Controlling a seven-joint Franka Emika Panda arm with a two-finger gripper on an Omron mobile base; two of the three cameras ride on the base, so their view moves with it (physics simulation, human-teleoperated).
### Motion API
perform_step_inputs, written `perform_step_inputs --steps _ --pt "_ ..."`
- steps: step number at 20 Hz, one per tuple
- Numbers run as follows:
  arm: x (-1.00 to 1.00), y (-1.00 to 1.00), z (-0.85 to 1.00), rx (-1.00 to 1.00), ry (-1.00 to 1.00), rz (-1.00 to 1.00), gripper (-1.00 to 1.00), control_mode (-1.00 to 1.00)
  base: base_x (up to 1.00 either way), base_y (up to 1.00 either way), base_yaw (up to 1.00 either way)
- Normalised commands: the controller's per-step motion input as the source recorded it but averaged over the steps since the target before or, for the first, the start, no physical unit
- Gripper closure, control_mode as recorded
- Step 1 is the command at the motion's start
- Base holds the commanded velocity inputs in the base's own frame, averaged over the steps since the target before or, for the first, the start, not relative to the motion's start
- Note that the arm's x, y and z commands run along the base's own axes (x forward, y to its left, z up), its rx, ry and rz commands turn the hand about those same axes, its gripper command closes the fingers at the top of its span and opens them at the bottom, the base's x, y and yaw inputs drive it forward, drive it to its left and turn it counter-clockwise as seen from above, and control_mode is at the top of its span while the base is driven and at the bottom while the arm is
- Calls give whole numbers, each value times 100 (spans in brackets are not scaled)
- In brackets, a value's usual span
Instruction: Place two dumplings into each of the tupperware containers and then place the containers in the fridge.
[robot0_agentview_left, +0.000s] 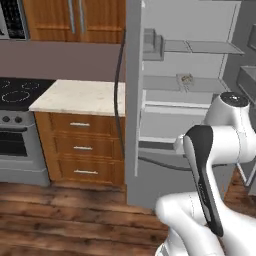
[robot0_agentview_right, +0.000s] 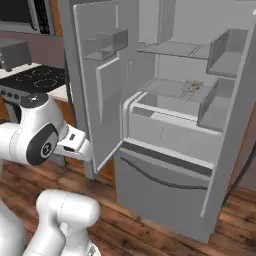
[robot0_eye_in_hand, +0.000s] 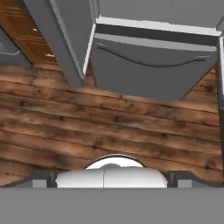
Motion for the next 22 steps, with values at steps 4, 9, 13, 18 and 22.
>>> perform_step_inputs --steps 4,9,13,18,22 --pt "0 0 0 0 0 0 -100 100 -40 45 100" --pt "0 0 0 0 0 0 -100 100 -35 57 97" --pt "0 0 0 0 0 0 -100 100 3 70 82" --pt "0 0 0 0 0 0 -100 100 83 30 51" --pt "0 0 0 0 0 0 -100 100 100 -5 23"
